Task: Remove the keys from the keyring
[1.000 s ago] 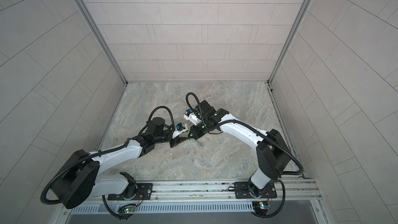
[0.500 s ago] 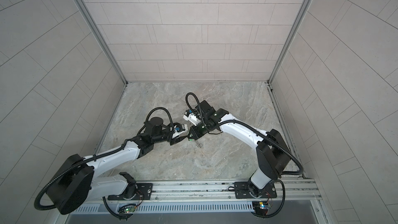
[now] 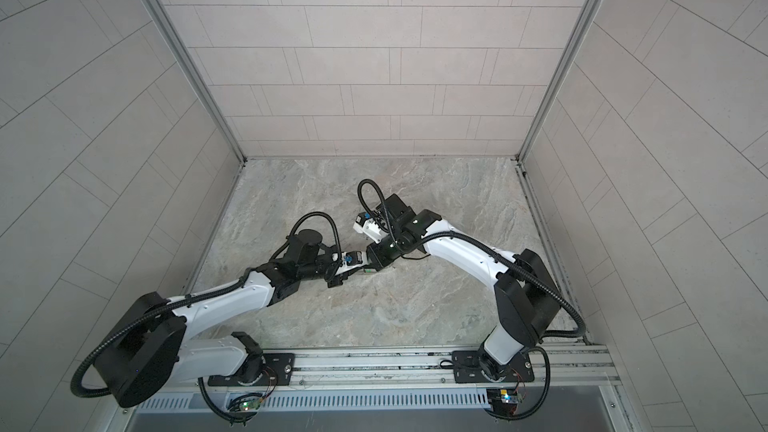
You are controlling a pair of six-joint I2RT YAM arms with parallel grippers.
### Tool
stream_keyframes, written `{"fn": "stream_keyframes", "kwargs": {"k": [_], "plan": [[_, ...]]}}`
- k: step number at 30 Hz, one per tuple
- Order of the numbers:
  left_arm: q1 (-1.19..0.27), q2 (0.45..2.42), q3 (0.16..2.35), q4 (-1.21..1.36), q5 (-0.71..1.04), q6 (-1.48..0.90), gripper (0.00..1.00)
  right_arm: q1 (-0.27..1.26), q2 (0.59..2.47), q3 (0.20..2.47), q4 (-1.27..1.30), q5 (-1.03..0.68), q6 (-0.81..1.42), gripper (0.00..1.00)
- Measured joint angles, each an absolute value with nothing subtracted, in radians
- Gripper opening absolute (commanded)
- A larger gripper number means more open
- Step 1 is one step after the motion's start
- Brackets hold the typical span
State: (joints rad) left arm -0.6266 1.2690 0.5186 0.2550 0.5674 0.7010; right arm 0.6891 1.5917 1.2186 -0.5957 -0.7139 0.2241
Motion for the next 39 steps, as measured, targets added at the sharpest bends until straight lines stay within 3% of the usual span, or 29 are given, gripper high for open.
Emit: {"fn": "stream_keyframes", "kwargs": {"k": [7,27,39], "plan": [[-0.627,1.268,0.519,0.257,0.541,0.656,0.0,0.687,1.585,1.191,-0.595,-0.706,0.228,0.0],[-0.627,1.243,0.485,0.302,0.524,0.509,0.0,0.667,1.558,1.137,-0.584,-0.69,0.244,0.0],[-0.627,1.243,0.475,0.393,0.517,0.395,0.0,0.667,1.557,1.088,-0.536,-0.669,0.244,0.14]]}}
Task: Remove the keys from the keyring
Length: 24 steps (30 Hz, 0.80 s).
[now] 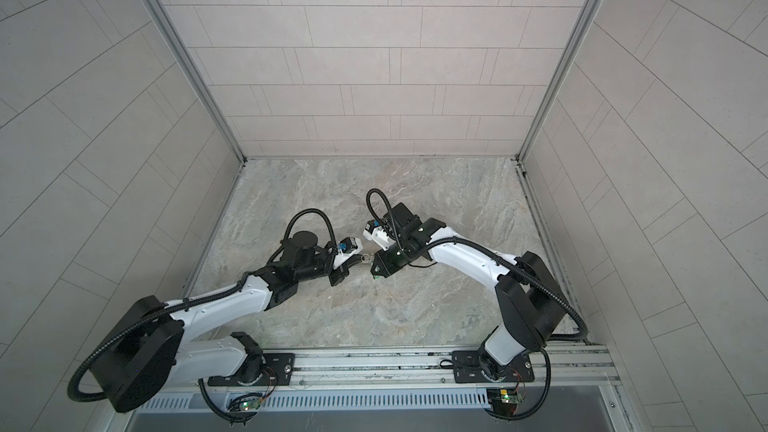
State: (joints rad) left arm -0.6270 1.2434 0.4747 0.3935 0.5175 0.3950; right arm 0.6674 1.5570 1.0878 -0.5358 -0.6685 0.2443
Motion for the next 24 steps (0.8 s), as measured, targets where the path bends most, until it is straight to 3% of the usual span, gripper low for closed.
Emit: {"fn": "stream_keyframes", "kwargs": {"k": [10,24], "plan": [[-0.627,1.245,0.47,0.423,0.519,0.369,0.0,0.668,1.539,1.078,-0.488,-0.637,0.245,0.21],[-0.627,1.252,0.453,0.49,0.538,0.35,0.0,0.62,1.445,1.007,-0.336,-0.682,0.368,0.15]]}}
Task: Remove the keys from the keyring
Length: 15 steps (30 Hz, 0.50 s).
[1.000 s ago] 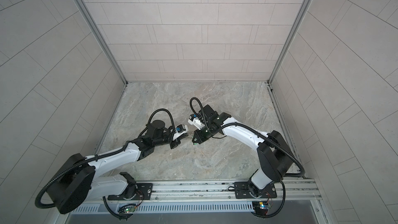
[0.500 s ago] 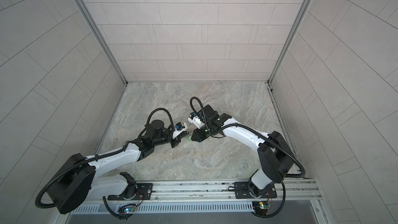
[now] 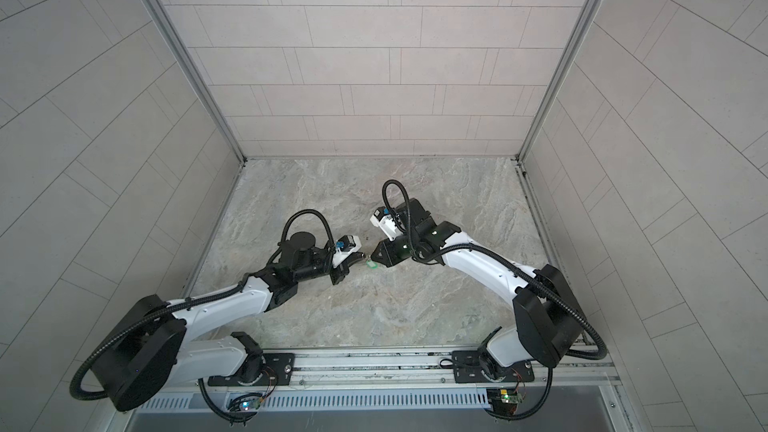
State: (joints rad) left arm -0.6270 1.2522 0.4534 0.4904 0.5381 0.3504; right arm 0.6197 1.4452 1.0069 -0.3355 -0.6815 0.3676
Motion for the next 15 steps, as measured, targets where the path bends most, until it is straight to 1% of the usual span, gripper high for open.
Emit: {"fn": "stream_keyframes", "kwargs": {"k": [5,9,15], "plan": [[-0.627,1.264,0.453,0.505,0.542,0.347,0.0,0.62,1.446,1.006,-0.279,-0.709,0.445,0.14],[-0.627,1.271,0.453,0.505,0.542,0.347,0.0,0.62,1.449,1.006,-0.274,-0.717,0.477,0.11],[-0.631,1.273,0.453,0.505,0.54,0.347,0.0,0.62,1.462,1.006,-0.28,-0.704,0.506,0.13]]}}
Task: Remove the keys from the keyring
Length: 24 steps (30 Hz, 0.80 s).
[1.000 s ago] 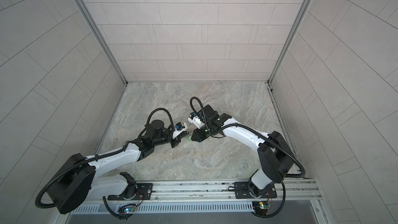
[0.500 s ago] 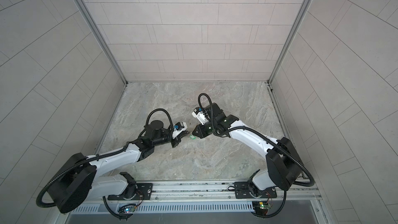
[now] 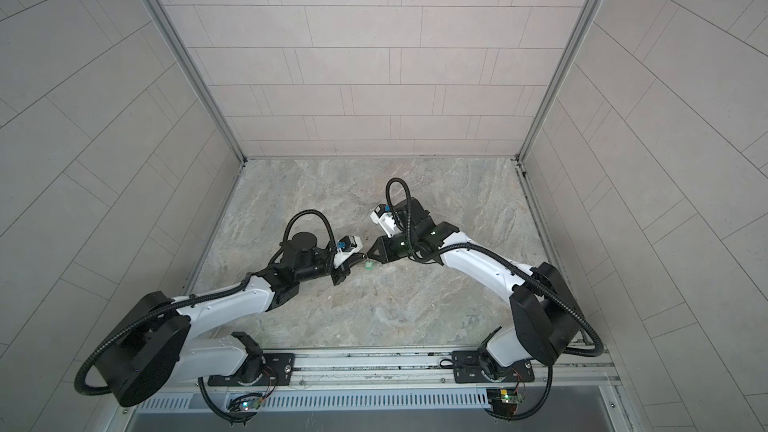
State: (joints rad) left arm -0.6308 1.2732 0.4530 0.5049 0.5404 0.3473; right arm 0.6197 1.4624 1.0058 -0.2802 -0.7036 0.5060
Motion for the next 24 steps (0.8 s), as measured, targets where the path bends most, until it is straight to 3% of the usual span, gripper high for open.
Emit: {"fn": "stream_keyframes", "kwargs": {"k": [24], "plan": [[-0.637,1.274,0.453,0.503,0.502,0.347,0.0,0.623,1.504,1.005,-0.246,-0.67,0.616,0.19]]}}
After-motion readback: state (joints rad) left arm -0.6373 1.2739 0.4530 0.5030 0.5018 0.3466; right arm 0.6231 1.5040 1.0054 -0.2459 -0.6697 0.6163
